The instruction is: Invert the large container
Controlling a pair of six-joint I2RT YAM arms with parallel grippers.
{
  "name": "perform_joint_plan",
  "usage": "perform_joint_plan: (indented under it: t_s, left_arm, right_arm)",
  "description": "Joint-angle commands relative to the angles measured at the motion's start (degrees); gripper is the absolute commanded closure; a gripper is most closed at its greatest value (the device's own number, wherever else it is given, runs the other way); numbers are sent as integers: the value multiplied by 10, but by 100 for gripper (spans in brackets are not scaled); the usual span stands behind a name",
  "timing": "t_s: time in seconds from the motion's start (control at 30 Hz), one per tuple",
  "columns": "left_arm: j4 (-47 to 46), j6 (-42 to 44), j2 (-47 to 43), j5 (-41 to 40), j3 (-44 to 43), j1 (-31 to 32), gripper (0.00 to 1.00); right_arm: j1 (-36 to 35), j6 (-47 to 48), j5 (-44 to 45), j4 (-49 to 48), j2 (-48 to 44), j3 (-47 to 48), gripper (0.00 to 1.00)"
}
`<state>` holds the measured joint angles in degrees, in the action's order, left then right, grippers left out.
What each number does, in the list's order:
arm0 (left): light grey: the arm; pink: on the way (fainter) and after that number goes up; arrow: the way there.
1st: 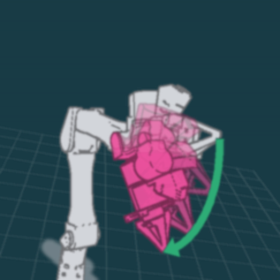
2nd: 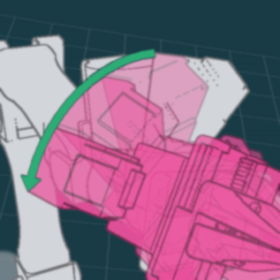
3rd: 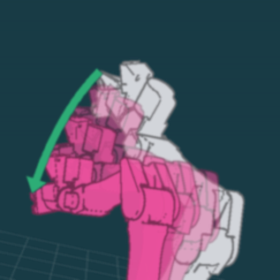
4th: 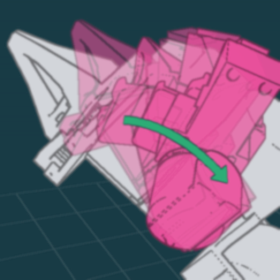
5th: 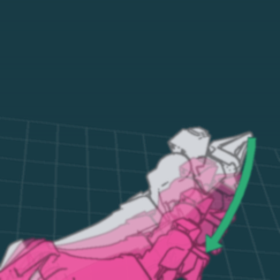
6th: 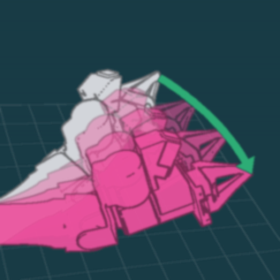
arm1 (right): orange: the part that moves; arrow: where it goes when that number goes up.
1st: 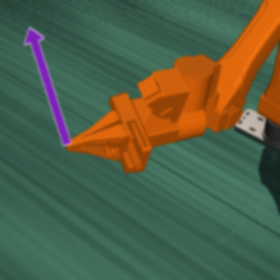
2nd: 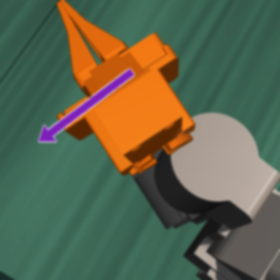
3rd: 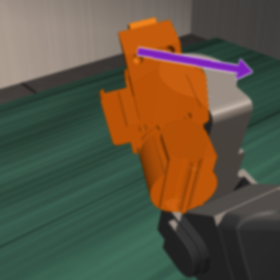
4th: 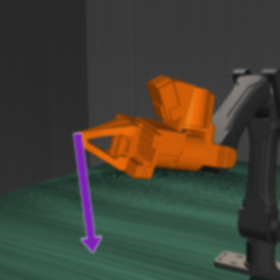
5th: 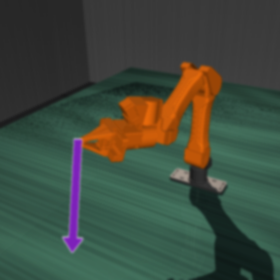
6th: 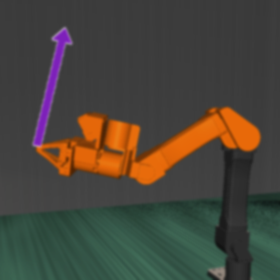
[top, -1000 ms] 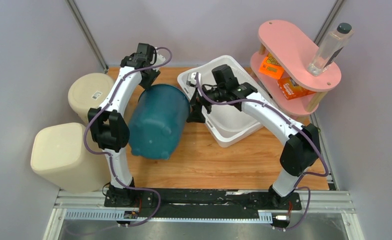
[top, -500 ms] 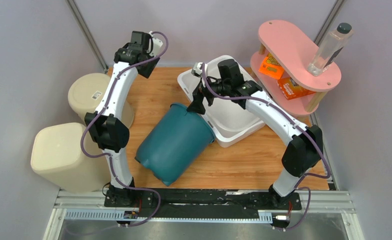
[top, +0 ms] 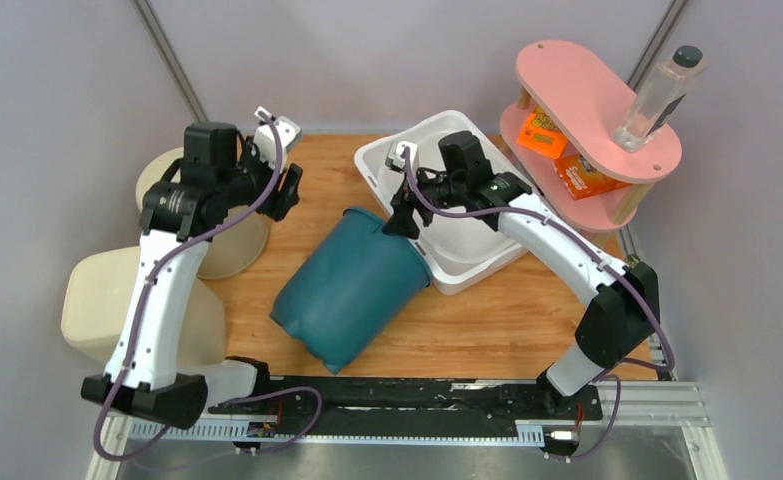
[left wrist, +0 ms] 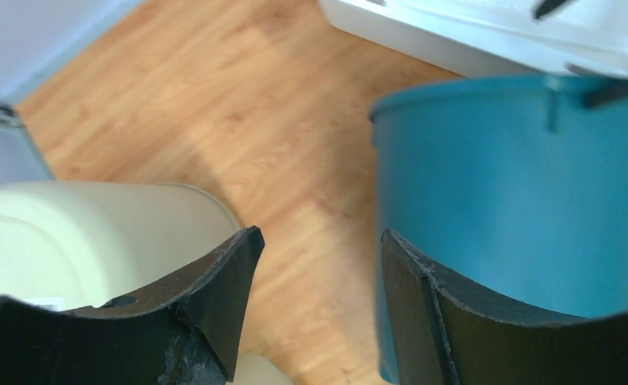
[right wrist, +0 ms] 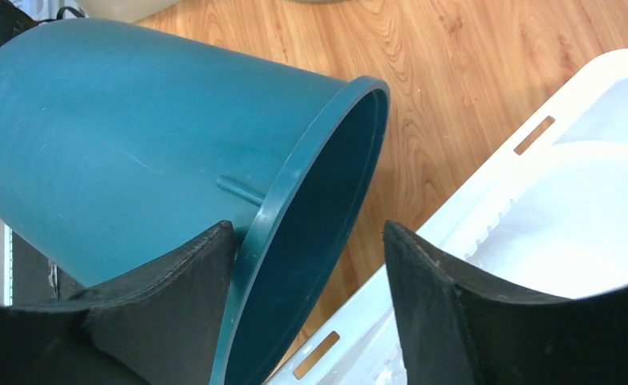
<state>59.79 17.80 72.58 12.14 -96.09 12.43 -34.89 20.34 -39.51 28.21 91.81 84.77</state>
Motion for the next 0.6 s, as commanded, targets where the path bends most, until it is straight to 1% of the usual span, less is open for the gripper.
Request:
perform_joint_plan:
  t_s: [0.0,0.1,0.2,0.23,0.43,0.53,0.57]
  left_arm:
    - [32,-35,-47,100,64,2,33]
    - [39,-43,-77,99,79,2,33]
    - [42,-36,-108,73,78,2,33]
    - [42,-33,-114,66,78,2,33]
    - [45,-29,-160,10,94,-17,32]
    - [46,-39,-177,-17,118,-42,32]
    - [47,-42,-179,-27,128,-53,32]
  right_arm:
    - [-11,26,-8,26,-14,-4,32]
    - [-27,37,-14,40,11,20,45]
    - [-52,50,-17,44,42,53,60]
    - [-61,51,-18,44,55,66,63]
    - [-97,40,-28,38,133,150,68]
    - [-96,37,-24,30,180,188,81]
    - [-95,43,-23,30,198,199,83]
